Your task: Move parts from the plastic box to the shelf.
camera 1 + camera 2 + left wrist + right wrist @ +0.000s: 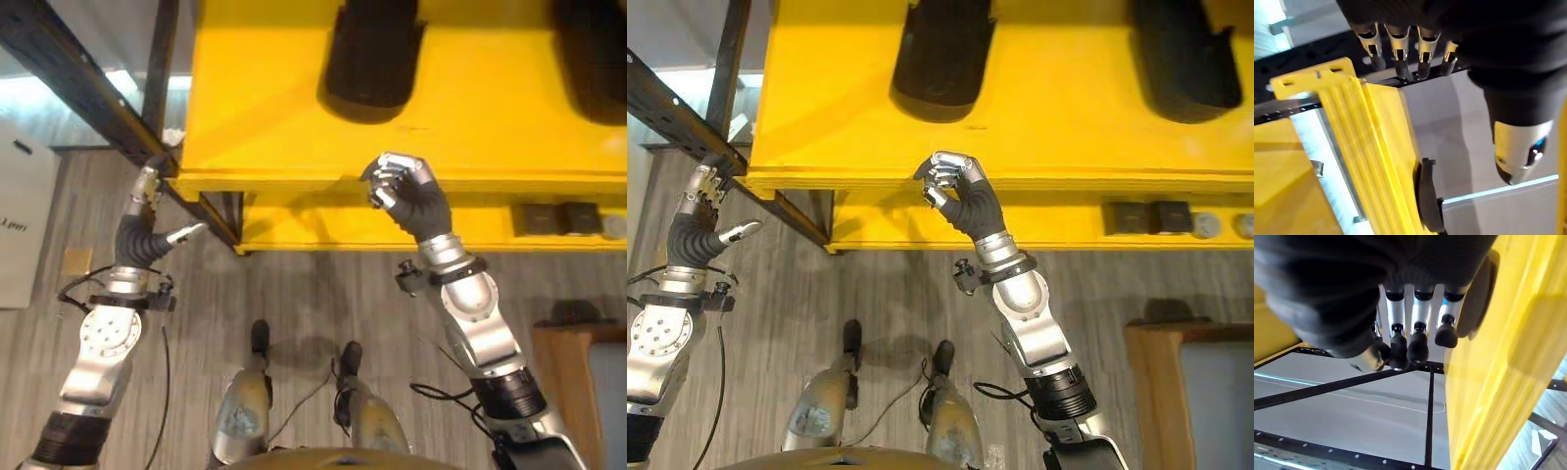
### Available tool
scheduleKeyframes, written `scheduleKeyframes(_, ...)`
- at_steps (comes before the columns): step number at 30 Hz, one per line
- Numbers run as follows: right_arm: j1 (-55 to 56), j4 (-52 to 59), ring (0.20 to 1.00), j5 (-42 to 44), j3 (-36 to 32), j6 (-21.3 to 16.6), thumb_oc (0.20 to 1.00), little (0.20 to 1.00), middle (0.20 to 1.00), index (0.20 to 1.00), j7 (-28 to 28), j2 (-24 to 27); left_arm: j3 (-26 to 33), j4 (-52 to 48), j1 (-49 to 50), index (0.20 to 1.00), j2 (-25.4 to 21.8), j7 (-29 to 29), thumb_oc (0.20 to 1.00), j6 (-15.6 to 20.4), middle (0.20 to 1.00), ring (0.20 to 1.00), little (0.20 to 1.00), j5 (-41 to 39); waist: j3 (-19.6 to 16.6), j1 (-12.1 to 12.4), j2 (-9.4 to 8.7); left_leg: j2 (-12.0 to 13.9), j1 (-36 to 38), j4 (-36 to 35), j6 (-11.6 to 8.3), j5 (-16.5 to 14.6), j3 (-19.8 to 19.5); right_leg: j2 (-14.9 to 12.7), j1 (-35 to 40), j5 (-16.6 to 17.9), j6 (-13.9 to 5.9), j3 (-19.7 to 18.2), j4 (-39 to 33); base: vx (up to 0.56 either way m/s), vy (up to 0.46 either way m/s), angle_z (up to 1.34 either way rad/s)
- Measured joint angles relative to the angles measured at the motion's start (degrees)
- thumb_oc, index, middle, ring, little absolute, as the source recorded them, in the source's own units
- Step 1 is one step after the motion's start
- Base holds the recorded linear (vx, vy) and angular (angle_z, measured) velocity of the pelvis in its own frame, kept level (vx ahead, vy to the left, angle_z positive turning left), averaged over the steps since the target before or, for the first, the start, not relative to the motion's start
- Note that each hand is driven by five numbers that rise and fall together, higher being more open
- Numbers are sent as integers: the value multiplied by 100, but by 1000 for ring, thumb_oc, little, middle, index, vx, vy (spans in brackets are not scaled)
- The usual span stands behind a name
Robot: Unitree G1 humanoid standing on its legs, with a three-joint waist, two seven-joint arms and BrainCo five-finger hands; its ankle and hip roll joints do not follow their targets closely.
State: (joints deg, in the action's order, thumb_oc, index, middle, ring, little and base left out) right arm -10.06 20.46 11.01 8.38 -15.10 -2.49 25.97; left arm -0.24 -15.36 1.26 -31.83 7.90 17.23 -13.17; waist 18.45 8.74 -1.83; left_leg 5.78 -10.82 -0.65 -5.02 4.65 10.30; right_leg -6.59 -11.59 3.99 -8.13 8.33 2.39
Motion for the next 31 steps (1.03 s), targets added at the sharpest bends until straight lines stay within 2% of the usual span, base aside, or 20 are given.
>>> scheduleKeyframes(1, 761, 548, 953, -62, -358, 7, 953, 953, 953, 953, -89, 84, 91, -253, 166, 1000, 44, 0, 1000, -17, 1000, 1000, 1000, 112, -20, -52, -120, -10, 165, 78, 49, -72, 145, 2, 65, 24, 33, -126, 84, 96, 71, -30)
scheduleKeyframes(2, 761, 548, 953, -62, -358, 7, 953, 953, 953, 953, -89, 84, 91, -253, 166, 1000, 44, 0, 1000, -17, 1000, 1000, 1000, 112, -20, -52, -120, -10, 165, 78, 49, -72, 145, 2, 65, 24, 33, -126, 84, 53, 39, -56)
scheduleKeyframes(3, 1663, 1039, 1000, -111, -842, -5, 1000, 1000, 1000, 1000, -136, 127, 336, -449, 489, 1000, 152, 7, 1000, -20, 1000, 1000, 1000, 221, -111, -229, -278, 21, 544, 167, 81, -220, 383, 0, 335, 24, 33, -181, 103, 6, 16, -38)
scheduleKeyframes(4, 1663, 1039, 1000, -111, -842, -5, 1000, 1000, 1000, 1000, -136, 127, 336, -449, 489, 1000, 152, 7, 1000, -20, 1000, 1000, 1000, 221, -111, -229, -278, 21, 544, 167, 81, -220, 383, 0, 335, 24, 33, -181, 103, 26, 29, -87)
scheduleKeyframes(6, 2367, 999, 1000, -132, -1578, -136, 1000, 1000, 1000, 1000, -101, -215, 772, -315, 833, 1000, 258, 35, 1000, -8, 1000, 1000, 1000, 342, -751, -640, -557, 132, 919, 319, 20, -603, 763, 75, 563, -29, -38, -482, 47, 10, 38, -102)
scheduleKeyframes(7, 2485, 909, 1000, -128, -1701, -265, 1000, 1000, 1000, 1000, -52, -541, 816, -4, 815, 1000, 356, 67, 1000, 3, 1000, 1000, 1000, 436, -1054, -886, -612, 188, 989, 411, -4, -683, 924, 114, 584, -22, -30, -627, 39, -9, 37, -68)
scheduleKeyframes(8, 2485, 909, 1000, -128, -1701, -265, 1000, 1000, 1000, 1000, -52, -541, 816, -4, 815, 1000, 356, 67, 1000, 3, 1000, 1000, 1000, 436, -1054, -886, -612, 188, 989, 411, -4, -683, 924, 114, 584, -22, -30, -627, 39, 10, 55, -72)
scheduleKeyframes(9, 2395, 508, 1000, -185, -1438, -455, 1000, 1000, 1000, 1000, 30, -832, 708, 320, 679, 1000, 505, 120, 1000, -17, 1000, 1000, 1000, 562, -1278, -1033, -643, 240, 1125, 452, -10, -717, 1160, 186, 581, -3, -6, -836, 47, 25, 66, -49)
scheduleKeyframes(10, 2369, 307, 1000, -253, -1326, -467, 1000, 1000, 1000, 1000, 50, -861, 639, 361, 679, 1000, 508, 128, 1000, -29, 1000, 1000, 1000, 646, -1324, -1054, -650, 250, 1138, 462, -11, -731, 1190, 183, 582, 5, 5, -874, 56, 26, 67, -53)
scheduleKeyframes(13, 2545, -516, 1000, -635, -1222, -400, 1000, 1000, 1000, 1000, 286, -836, 449, 621, 841, 1000, 515, 185, 1000, -89, 1000, 1000, 1000, 1060, -1441, -990, -509, 243, 1195, 463, 5, -718, 1213, 202, 621, 8, 11, -908, 74, 38, 50, -3)
scheduleKeyframes(14, 2655, -838, 1000, -766, -1212, -492, 1000, 1000, 1000, 1000, 414, -823, 434, 828, 980, 1000, 513, 212, 1000, -48, 1000, 1000, 1000, 1228, -1486, -991, -387, 227, 1248, 456, 2, -728, 1250, 196, 612, 4, 5, -917, 68, 46, 33, 0)
scheduleKeyframes(17, 2764, -2131, 1000, -1255, -1164, -522, 1000, 1000, 1000, 1000, 707, -802, 331, 1706, 1343, 1000, 475, 314, 1000, -72, 1000, 1000, 1000, 1825, -1603, -901, -245, 224, 1392, 402, -9, -743, 1300, 197, 769, -27, -31, -933, 52, -3, -3, -3)
scheduleKeyframes(18, 2970, -2602, 1000, -1403, -1108, -340, 1000, 1000, 1000, 1000, 868, -760, 262, 2082, 1518, 1000, 480, 397, 1000, -114, 1000, 1000, 1000, 2100, -1658, -845, -183, 224, 1391, 381, -33, -783, 1305, 195, 757, -78, -66, -943, 50, 0, 0, 0)
scheduleKeyframes(20, 3009, -3470, 1000, -1608, -965, -429, 1000, 1000, 1000, 1000, 1144, -759, 63, 2591, 1663, 1000, 455, 659, 1000, -49, 1000, 1000, 1000, 2537, -1649, -811, -177, 224, 1384, 357, -28, -774, 1295, 198, 762, -83, -56, -931, 27, 0, 0, 0)
scheduleKeyframes(21, 3031, -3733, 1000, -1638, -897, -347, 1000, 1000, 1000, 1000, 1184, -757, -39, 2770, 1686, 1000, 457, 690, 1000, -81, 1000, 1000, 1000, 2676, -1644, -795, -186, 232, 1378, 359, -27, -773, 1284, 204, 756, -80, -52, -932, 25, -24, -8, 5)
scheduleKeyframes(23, 2923, -4742, 1000, -1733, -804, -513, 1000, 1000, 1000, 1000, 1463, -918, -432, 3349, 1710, 1000, 340, 1018, 1000, 10, 1000, 1000, 1000, 3304, -1648, -739, -246, 253, 1354, 359, -19, -766, 1218, 202, 762, -80, -50, -907, 11, -20, -6, 7)
scheduleKeyframes(25, 2937, -5759, 1000, -1699, -789, -495, 1000, 1000, 1000, 1000, 1648, -1176, -672, 3780, 1818, 1000, 295, 1157, 1000, 7, 1000, 1000, 1000, 3737, -1594, -676, -258, 278, 1317, 361, -32, -754, 1160, 209, 762, -87, -39, -884, 6, -30, -4, 12)
scheduleKeyframes(27, 2836, -6983, 1000, -1356, -882, -473, 1000, 1000, 1000, 1000, 1691, -1515, -780, 4426, 1932, 1000, 319, 1226, 1000, 29, 1000, 1000, 1000, 3986, -1577, -608, -332, 279, 1251, 359, 9, -711, 1080, 200, 755, -97, -26, -805, 6, -34, -7, 19)
scheduleKeyframes(28, 2637, -7612, 1000, -1019, -956, -292, 1000, 1000, 1000, 1000, 1681, -1686, -789, 4872, 1879, 1000, 411, 1214, 1000, -40, 1000, 1000, 1000, 4028, -1588, -607, -350, 264, 1232, 364, 10, -713, 1030, 198, 763, -111, -14, -763, -2, -34, 4, 20)
scheduleKeyframes(31, 2619, -8557, 1000, -451, -964, -192, 1000, 1000, 1000, 1000, 1602, -1877, -859, 5800, 1978, 1000, 511, 1187, 1000, -141, 1000, 1000, 1000, 4038, -1527, -522, -317, 241, 1179, 363, 37, -696, 990, 163, 754, -122, 2, -731, -8, -32, 14, 11)
